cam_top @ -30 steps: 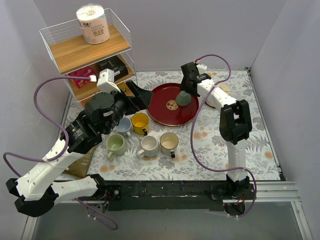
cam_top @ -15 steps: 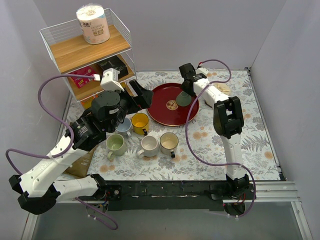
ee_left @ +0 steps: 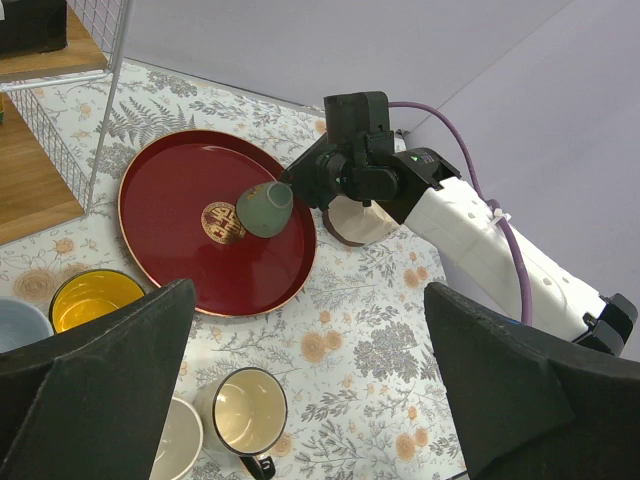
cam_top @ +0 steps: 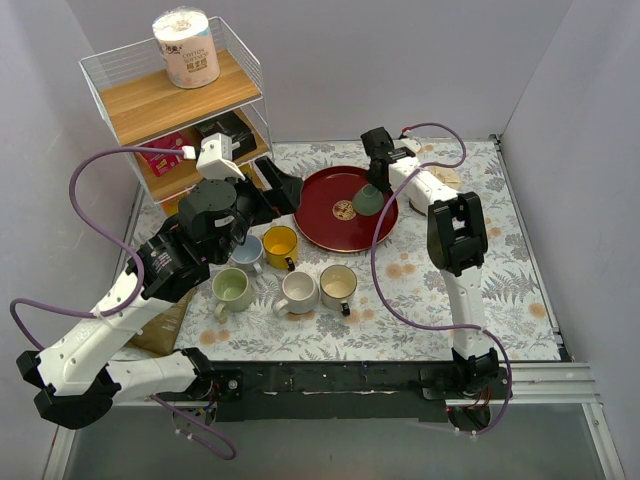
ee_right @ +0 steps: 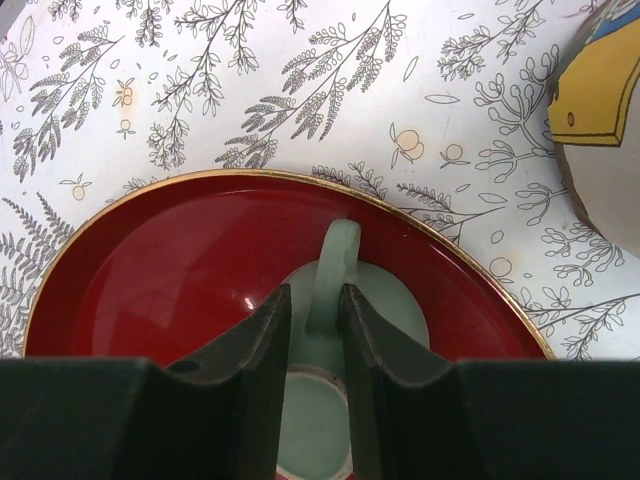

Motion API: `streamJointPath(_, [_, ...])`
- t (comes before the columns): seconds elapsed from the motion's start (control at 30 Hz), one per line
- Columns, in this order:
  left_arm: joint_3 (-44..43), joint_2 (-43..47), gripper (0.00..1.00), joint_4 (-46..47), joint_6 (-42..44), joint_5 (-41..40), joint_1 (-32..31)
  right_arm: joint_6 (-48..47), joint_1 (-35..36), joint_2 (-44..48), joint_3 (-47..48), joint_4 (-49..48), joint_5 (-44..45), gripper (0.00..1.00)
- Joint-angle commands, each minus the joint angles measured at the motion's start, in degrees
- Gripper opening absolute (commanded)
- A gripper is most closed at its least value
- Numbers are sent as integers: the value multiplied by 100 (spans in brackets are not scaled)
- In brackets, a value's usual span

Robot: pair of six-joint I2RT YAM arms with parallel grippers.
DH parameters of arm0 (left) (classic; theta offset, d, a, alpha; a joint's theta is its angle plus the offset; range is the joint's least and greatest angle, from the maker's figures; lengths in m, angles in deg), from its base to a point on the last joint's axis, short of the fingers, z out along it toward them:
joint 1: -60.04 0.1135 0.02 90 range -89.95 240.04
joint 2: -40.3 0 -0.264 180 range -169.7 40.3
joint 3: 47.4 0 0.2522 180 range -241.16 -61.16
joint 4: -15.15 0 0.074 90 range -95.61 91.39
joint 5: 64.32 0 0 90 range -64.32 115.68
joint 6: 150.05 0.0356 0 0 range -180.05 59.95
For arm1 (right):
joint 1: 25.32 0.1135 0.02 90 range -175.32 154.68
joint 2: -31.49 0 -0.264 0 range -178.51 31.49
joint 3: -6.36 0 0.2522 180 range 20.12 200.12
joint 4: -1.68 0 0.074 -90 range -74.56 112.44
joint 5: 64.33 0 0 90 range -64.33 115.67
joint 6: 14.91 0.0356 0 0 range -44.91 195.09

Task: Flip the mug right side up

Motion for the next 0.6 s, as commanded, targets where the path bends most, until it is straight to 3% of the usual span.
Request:
streamJointPath(0.0, [-156,61,98,-74,99,-151,27,-67,-37,-141,129,118,54,31])
streamJointPath(0.1, [-121,88,98,-100,82,-151,27,-208,-63,-141,94,92,-60,21])
streamJointPath(0.2, [-121,105,98,-82,73,-142,27,-366,-81,-54,-2,-40,-174,1])
streamJointPath(0.57, [-191,-17,98,-109,64,86,27,-1499,-99,1044,-1274,-1472,-1307,1])
